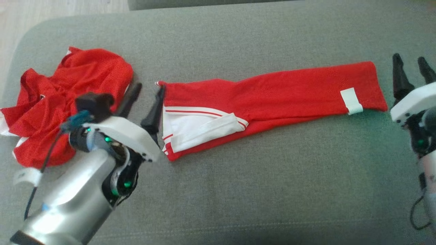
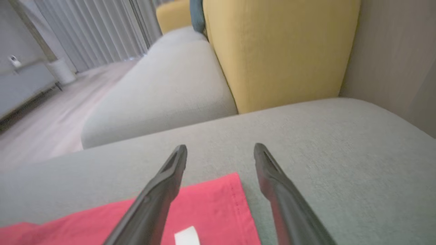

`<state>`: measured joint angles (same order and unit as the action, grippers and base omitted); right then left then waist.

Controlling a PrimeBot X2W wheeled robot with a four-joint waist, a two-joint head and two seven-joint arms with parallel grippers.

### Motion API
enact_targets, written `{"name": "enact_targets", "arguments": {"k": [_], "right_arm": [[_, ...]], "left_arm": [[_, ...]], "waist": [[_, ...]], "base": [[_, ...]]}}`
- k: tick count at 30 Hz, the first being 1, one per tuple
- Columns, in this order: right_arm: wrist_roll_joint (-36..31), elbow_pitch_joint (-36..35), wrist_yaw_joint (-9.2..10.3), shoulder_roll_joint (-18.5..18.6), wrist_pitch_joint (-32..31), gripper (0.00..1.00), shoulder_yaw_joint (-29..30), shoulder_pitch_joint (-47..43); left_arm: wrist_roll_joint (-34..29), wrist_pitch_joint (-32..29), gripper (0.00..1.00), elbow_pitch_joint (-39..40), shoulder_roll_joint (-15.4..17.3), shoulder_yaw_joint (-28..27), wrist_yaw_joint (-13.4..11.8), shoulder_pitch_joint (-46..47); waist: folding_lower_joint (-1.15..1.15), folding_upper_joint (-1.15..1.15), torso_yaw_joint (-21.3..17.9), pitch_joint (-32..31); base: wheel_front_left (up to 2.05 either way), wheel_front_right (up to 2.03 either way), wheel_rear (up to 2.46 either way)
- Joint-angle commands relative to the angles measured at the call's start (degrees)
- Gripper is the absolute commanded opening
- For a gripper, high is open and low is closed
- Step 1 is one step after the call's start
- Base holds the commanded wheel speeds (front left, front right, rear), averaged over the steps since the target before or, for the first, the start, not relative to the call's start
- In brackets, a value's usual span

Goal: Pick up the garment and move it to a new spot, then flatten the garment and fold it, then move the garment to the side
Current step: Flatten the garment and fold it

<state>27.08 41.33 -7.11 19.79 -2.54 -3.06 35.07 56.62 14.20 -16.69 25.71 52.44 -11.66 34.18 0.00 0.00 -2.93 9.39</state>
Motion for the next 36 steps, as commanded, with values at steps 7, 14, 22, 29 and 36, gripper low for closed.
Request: {"name": "enact_targets", "arguments": {"k": [7,14,22,29,36], "right_arm": [[-0.36,-16.71,-0.37,-3.11,10.06,1.0,0.97,-8.03],[-6.08,-25.31,-0.37,-8.09,14.42,1.0,1.25,-15.58],[-11.76,-28.83,-0.37,-13.21,15.75,1.0,1.09,-22.65],[-13.22,-28.71,-0.37,-13.51,13.86,1.0,2.91,-22.32],[-14.85,-23.28,-0.37,-12.98,6.86,1.0,11.33,-16.18]], "left_arm": [[-10.41,0.78,1.0,10.62,-6.67,-25.19,0.48,-9.07],[-20.24,0.79,1.0,13.11,-14.13,-34.36,5.57,-17.28],[-30.31,0.79,1.0,12.18,-20.66,-40.1,11.53,-24.54],[-33.24,0.79,1.0,10.92,-22.41,-42.16,14.81,-24.5],[-34.15,0.8,1.0,9.64,-22.78,-42.09,16.27,-22.69]], "waist": [[0.0,0.0,0.53,-0.76],[0.0,0.0,0.47,-1.4],[0.0,0.0,0.3,-2.3],[0.0,0.0,1.34,-0.81],[0.0,0.0,3.07,2.73]], "base": [[0.0,0.0,0.0],[0.0,0.0,0.0],[0.0,0.0,0.0],[0.0,0.0,0.0],[0.0,0.0,0.0]]}}
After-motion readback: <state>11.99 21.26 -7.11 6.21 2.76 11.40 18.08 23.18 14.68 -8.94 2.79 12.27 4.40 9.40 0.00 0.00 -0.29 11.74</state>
